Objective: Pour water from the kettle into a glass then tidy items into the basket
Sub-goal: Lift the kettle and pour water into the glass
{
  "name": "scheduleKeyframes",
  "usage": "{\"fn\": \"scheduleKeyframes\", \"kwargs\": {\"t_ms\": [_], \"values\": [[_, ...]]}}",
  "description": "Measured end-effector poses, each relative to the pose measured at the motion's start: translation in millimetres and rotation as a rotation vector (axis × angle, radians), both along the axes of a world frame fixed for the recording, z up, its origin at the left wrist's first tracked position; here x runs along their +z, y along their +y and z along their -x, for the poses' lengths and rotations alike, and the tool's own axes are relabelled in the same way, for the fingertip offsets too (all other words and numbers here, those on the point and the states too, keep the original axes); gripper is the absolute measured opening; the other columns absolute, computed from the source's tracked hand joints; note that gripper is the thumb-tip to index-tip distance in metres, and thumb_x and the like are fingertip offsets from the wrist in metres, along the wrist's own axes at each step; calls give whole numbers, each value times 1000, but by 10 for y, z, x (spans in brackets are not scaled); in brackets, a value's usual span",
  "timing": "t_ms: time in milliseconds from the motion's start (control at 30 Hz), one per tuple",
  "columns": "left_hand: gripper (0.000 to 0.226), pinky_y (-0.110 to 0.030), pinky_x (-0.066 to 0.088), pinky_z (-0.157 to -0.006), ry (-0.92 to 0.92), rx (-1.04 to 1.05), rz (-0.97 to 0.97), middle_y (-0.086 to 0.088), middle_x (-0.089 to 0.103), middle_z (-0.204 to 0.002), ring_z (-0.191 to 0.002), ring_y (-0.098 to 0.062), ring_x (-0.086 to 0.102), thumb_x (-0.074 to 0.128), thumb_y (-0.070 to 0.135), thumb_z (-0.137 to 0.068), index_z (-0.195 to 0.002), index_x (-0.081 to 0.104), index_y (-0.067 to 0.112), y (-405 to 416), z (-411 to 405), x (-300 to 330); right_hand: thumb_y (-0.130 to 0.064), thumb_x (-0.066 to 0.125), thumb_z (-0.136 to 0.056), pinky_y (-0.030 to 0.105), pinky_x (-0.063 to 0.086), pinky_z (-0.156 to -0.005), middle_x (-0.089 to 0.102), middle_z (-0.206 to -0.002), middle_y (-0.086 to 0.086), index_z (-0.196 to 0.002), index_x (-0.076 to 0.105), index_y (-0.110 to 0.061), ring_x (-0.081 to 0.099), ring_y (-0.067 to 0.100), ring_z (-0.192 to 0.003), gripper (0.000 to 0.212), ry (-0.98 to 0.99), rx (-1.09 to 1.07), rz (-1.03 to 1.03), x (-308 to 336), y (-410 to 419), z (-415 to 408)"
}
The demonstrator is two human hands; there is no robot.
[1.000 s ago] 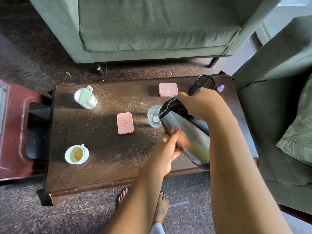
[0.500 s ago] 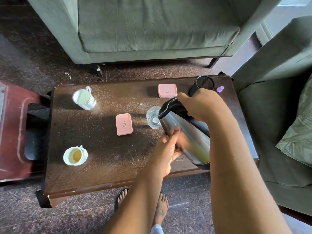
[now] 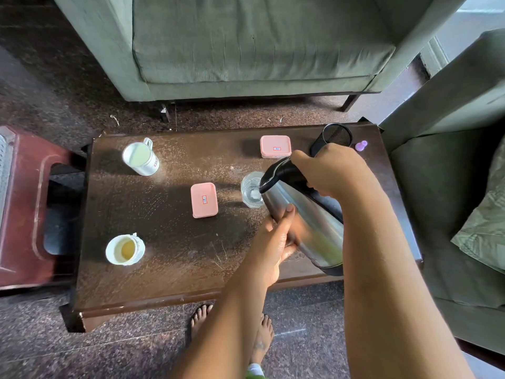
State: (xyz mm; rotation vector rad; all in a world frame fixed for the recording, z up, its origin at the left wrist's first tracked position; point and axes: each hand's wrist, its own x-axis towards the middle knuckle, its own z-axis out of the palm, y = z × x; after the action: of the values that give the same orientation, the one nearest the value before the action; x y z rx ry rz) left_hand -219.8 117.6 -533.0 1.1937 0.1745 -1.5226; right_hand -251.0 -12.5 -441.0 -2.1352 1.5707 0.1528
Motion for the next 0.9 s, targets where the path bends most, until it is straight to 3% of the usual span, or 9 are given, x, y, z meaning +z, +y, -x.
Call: {"fn": "scheduleKeyframes", "kwargs": {"t_ms": [533,900], "values": [[46,-31,53,-87,7,-10,-12,-8,66,-109,-106,-21,63,63,40,-89,-124,54,12,18,-15,-70,-52,40,-82,30,40,-69,70,-89,13,-85,67,-9,61,30,-84,51,22,15,25,-39,-5,-67],[49,-34,53,-90,23,-17,-16,-13,65,-118,-108,-24,64,64,41,-88,-124,54,10,24,-41,-102,-54,40,-82,31,41,-67,66,-80,10,-82,64,-11,61,30,-80,50,52,29,15,-59,-24,-117]]}}
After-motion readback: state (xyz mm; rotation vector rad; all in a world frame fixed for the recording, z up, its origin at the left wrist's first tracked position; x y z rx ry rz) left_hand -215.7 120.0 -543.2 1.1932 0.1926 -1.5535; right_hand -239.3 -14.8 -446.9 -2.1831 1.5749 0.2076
